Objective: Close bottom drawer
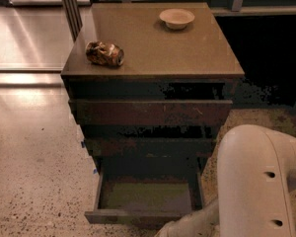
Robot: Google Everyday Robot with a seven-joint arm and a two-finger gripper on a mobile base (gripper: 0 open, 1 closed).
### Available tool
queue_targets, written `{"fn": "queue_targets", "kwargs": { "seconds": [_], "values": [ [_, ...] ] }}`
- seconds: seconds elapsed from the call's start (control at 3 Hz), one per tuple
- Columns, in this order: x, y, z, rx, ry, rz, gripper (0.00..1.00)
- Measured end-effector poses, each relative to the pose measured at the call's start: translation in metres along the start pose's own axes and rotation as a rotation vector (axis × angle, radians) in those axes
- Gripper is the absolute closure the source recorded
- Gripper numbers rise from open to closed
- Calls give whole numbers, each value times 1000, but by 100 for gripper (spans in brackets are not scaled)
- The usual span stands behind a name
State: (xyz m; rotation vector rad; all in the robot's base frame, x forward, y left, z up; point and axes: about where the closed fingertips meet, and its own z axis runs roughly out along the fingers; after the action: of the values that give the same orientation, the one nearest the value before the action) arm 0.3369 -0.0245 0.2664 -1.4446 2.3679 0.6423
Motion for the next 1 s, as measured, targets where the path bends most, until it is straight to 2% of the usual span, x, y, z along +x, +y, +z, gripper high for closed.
{"fn": "queue_targets", "kwargs": {
  "seconds": [0.33, 0.67, 1.0],
  "values": [
    [-26, 23, 47, -108, -131, -81, 100],
    [-60, 23, 75, -143, -294, -122, 100],
    [-79, 12, 78, -139, -396, -114, 100]
  ]
}}
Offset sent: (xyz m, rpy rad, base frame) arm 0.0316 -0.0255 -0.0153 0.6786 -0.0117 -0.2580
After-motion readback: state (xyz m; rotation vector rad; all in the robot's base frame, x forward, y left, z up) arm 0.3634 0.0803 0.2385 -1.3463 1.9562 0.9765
